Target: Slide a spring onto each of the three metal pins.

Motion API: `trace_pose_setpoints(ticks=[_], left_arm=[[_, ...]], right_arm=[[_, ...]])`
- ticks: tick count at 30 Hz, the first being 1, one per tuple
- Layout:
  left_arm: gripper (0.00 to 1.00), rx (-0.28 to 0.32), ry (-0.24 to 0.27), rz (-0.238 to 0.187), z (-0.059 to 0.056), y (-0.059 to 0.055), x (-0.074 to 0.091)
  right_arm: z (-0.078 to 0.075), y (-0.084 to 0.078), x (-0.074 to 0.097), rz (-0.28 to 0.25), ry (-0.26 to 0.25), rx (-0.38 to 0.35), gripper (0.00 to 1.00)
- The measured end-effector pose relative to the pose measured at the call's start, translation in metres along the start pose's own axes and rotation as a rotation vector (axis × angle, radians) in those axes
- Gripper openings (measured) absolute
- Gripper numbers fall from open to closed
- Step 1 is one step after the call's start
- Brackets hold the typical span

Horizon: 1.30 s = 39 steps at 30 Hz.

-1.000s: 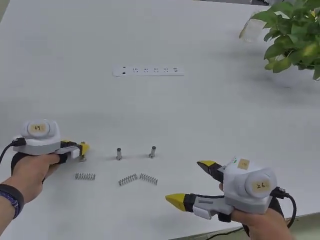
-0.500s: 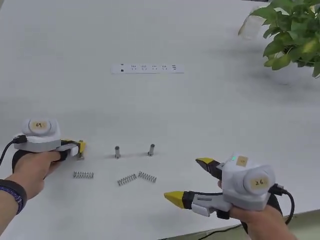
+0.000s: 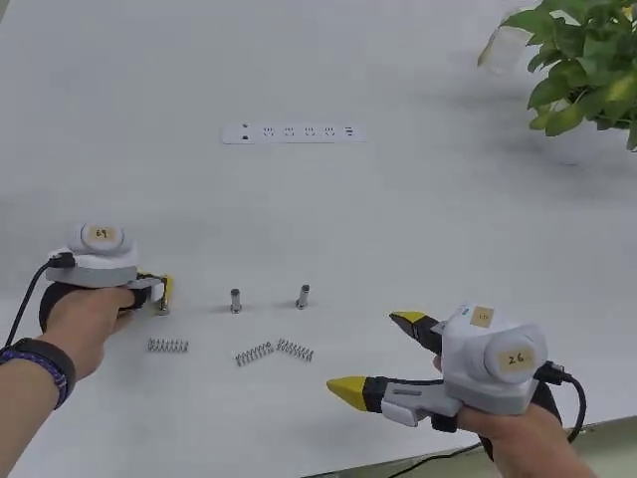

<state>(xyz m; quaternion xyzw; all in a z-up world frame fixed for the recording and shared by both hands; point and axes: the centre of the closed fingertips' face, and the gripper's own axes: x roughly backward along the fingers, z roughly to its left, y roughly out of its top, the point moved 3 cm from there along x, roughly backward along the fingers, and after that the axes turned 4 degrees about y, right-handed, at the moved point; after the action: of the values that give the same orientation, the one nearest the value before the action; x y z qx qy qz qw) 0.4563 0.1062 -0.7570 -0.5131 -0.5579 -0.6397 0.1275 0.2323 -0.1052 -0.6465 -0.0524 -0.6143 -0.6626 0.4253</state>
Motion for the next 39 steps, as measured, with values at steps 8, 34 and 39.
trace_pose_setpoints(ticks=[8,34,39], left_arm=[[0.03,-0.058,0.046,0.042,-0.003,0.001,-0.002],[0.00,-0.035,0.070,0.056,-0.002,0.008,0.001],[0.00,-0.029,0.070,0.041,-0.001,0.011,0.007]], right_arm=[[0.000,-0.001,0.000,0.004,0.007,0.004,0.76],[-0.009,-0.003,0.001,-0.001,0.008,0.002,0.75],[-0.008,-0.001,-0.001,-0.002,0.012,0.005,0.75]])
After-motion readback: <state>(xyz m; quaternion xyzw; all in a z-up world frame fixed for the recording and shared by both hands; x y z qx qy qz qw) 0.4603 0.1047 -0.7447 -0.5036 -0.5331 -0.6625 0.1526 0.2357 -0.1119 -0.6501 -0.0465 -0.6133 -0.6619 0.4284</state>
